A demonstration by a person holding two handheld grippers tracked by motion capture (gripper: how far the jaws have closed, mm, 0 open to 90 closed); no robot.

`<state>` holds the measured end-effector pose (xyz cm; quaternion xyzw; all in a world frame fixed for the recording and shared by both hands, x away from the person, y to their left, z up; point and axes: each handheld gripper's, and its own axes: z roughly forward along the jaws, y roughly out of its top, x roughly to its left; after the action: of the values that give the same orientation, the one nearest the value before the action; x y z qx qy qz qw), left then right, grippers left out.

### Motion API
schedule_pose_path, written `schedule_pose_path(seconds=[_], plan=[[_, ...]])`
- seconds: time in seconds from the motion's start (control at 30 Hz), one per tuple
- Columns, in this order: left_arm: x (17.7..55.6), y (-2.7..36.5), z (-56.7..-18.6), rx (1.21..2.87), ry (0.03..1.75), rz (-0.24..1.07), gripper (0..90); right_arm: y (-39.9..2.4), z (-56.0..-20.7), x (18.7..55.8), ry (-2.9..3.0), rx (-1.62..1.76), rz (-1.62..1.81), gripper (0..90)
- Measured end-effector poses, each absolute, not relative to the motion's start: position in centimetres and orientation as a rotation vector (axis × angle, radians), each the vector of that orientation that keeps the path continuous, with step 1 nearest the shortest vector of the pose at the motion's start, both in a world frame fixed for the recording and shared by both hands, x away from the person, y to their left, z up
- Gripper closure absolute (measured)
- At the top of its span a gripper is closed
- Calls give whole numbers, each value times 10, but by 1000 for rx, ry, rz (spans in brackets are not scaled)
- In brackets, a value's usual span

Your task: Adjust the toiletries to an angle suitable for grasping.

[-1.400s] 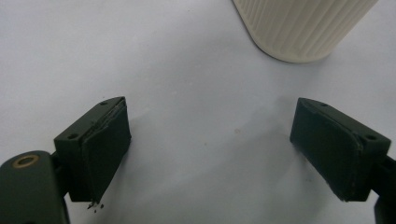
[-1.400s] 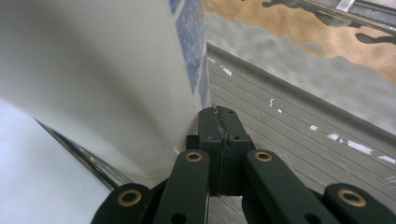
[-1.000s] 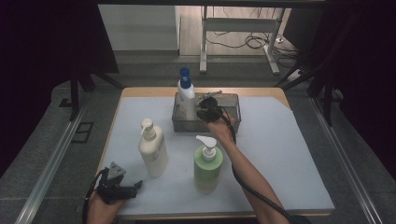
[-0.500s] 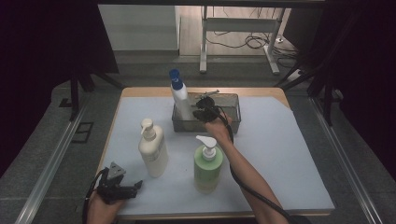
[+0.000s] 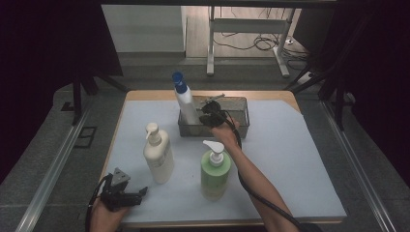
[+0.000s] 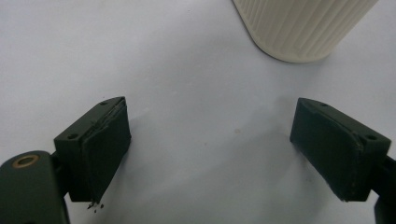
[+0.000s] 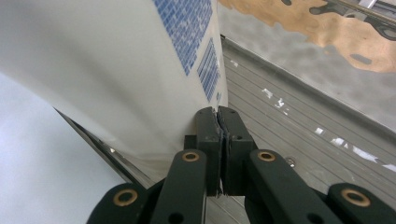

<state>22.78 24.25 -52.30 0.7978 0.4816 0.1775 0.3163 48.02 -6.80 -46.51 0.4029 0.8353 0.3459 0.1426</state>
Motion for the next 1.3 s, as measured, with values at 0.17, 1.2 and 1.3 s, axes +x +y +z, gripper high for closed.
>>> schedule_pose_path(seconds=[0.17,1.2,1.3], plan=[[228,242,-523,2101,1269,467,122,-71,-465,481,2412,1162,979,873],[228,243,-523,2102,1267,467,122,-54,-467,475,2470,1117,1011,892],[228,242,-523,2102,1267,467,122,-54,-467,475,2469,1116,1011,890]])
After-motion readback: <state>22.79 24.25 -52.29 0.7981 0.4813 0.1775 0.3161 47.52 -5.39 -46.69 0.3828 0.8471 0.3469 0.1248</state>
